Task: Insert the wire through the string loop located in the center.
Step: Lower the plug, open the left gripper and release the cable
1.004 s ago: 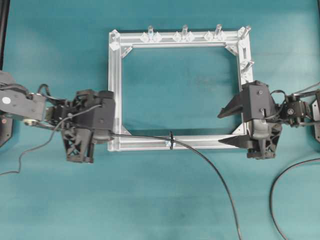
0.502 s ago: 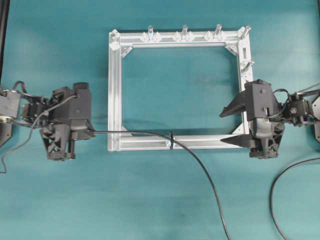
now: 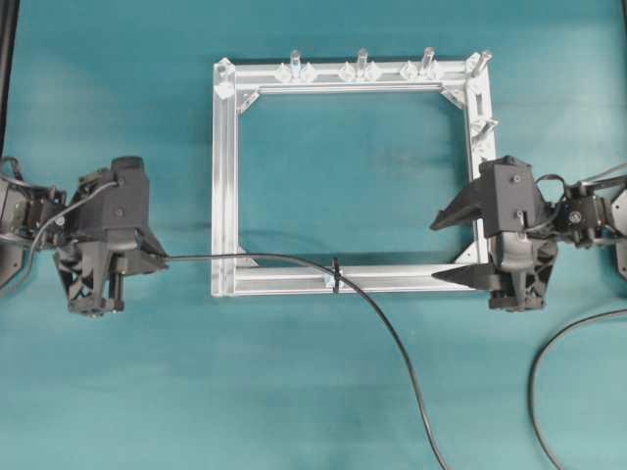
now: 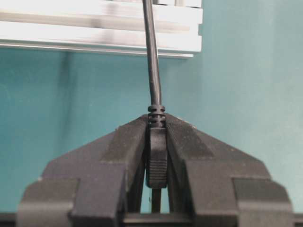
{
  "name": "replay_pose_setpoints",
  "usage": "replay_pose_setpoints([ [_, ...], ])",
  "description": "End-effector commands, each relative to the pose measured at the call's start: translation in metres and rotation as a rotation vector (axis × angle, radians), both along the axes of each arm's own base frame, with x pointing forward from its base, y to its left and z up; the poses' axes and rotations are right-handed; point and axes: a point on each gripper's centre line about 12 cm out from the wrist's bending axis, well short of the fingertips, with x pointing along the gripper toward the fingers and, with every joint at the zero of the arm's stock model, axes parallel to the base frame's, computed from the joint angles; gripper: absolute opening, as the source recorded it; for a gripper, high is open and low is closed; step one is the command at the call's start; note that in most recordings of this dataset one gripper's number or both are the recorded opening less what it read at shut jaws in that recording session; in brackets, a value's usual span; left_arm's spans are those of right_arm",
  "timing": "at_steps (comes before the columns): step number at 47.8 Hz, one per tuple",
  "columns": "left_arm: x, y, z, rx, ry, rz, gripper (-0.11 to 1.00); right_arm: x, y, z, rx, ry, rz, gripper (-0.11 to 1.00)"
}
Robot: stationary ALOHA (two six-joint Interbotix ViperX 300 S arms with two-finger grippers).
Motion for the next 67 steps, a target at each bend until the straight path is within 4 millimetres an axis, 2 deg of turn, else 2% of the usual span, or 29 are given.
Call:
replay_pose_setpoints([
  [1,0.006,-0.007,0.002,-0.006,-0.016,-0.016,0.12,0.001,0.001,0.006,0.003,-0.021,0.001,0.75],
  [9,0.005,-0.013,-0.017,-0.002,0.028,-0.037,0.12,0.001,0.001,0.006,0.003,-0.021,0.001,0.75],
  [18,0.014,-0.014,-0.030,0.002,0.029,-0.035,0.12,0.001,0.001,0.006,0.002,-0.021,0.001,0.75],
  [25,0.019,-0.015,-0.032,0.001,0.025,-0.034,0.12,0.002,0.001,0.007,0.002,-0.024,0.001,0.75],
  [42,0.017,-0.015,-0.030,0.005,0.024,-0.040,0.12,0.001,0.001,0.006,0.003,-0.021,0.001,0.75],
  [44,0.017,-0.015,-0.030,0.006,0.027,-0.042,0.17,0.001,0.001,0.006,0.002,-0.021,0.001,0.75],
  [55,0.017,-0.015,-0.029,0.014,0.043,-0.051,0.81,0.001,0.001,0.006,0.003,-0.021,0.001,0.75],
  [57,0.017,-0.015,-0.029,0.014,0.042,-0.051,0.84,0.001,0.001,0.006,0.004,-0.023,0.001,0.75],
  [67,0.021,-0.016,-0.023,0.010,0.019,-0.051,0.83,0.001,0.001,0.005,0.002,-0.020,0.001,0.75],
])
